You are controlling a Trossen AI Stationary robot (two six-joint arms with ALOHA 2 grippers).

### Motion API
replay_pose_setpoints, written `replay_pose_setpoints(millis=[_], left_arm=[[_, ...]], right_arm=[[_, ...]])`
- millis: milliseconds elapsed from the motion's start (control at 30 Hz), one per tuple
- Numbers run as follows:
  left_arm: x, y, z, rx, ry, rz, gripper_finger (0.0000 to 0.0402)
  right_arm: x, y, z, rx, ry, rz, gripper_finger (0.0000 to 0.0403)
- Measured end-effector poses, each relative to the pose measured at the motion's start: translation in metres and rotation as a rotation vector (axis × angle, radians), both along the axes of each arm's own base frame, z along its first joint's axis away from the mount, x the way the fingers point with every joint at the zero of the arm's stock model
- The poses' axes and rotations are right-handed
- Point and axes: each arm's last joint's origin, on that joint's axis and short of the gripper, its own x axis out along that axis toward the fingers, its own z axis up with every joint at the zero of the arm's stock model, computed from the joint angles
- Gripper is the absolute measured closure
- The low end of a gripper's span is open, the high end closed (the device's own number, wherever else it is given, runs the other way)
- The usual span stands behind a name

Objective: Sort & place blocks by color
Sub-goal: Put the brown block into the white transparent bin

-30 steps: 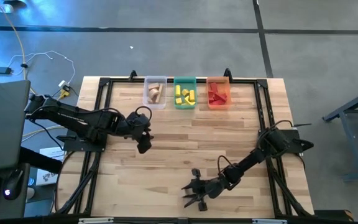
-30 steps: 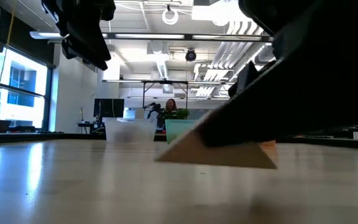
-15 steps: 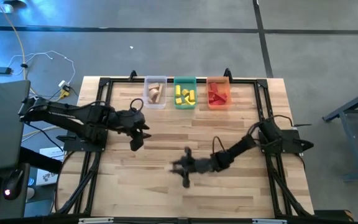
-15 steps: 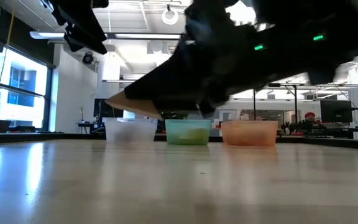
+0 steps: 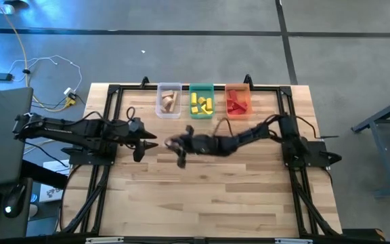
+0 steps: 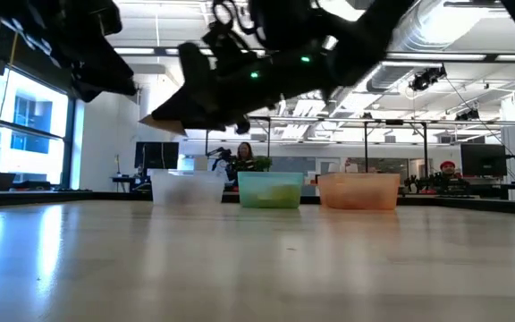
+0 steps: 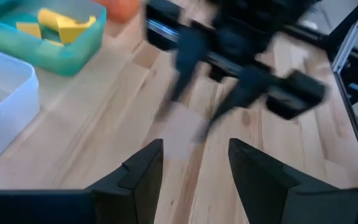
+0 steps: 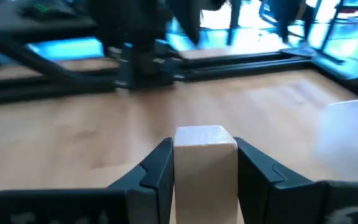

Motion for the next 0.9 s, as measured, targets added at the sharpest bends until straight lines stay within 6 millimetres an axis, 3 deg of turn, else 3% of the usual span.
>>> replay_pose_setpoints(millis=[233,533,700,900], left_arm=[[-0.015,0.003,-0.012,0.039,-0.075,0.013,0.0233],[-0.028,0.003,-0.027,0.057,-0.196,0.029,0.0234],[-0.032,0.003,-0.036,0.08,-0.281,0.024,0.0234],[-0.034,0.003,-0.045,0.137,-0.351,0.01,0.0234]], right_arm=[[0.02,-0.063,0.031,-0.106,0.102,-0.098,0.0294],[0.012,-0.13,0.036,-0.041,0.084,-0.228,0.0293],[0.008,-0.153,0.035,0.041,0.031,-0.289,0.0293],[0.012,-0.165,0.023,0.112,-0.065,-0.33,0.0293]])
